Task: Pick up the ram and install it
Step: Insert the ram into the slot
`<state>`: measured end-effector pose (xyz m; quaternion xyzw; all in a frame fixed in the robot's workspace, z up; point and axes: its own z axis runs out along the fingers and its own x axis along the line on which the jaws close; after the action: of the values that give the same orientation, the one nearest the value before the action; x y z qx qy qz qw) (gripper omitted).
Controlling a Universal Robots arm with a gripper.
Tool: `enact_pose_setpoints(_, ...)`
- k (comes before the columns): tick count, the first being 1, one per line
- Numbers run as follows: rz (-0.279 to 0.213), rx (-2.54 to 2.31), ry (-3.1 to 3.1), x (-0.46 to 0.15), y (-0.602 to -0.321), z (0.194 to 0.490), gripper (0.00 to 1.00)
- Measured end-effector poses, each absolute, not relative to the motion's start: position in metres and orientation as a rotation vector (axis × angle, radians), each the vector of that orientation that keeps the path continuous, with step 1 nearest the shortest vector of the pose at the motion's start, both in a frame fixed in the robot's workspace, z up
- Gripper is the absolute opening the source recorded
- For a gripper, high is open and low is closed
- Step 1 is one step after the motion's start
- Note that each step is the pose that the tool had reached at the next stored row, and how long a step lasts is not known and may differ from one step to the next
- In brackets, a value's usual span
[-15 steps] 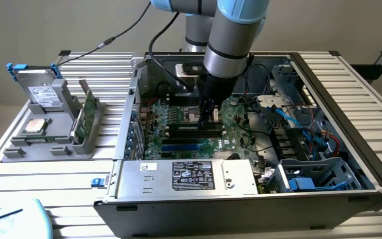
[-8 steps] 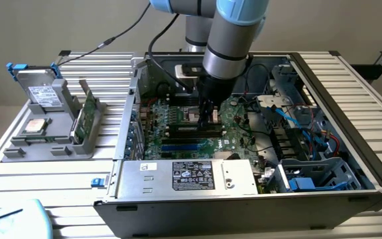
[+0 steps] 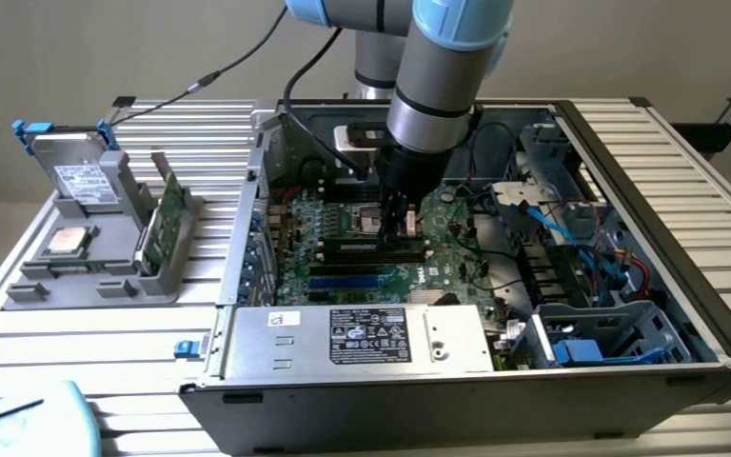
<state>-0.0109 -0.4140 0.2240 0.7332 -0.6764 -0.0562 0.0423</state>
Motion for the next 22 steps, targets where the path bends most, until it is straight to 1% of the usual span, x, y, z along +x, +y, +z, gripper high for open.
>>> enact_pose_setpoints(22, -0.172, 2.224, -2.093, -0.0110, -0.4184, 0.2258, 0.14)
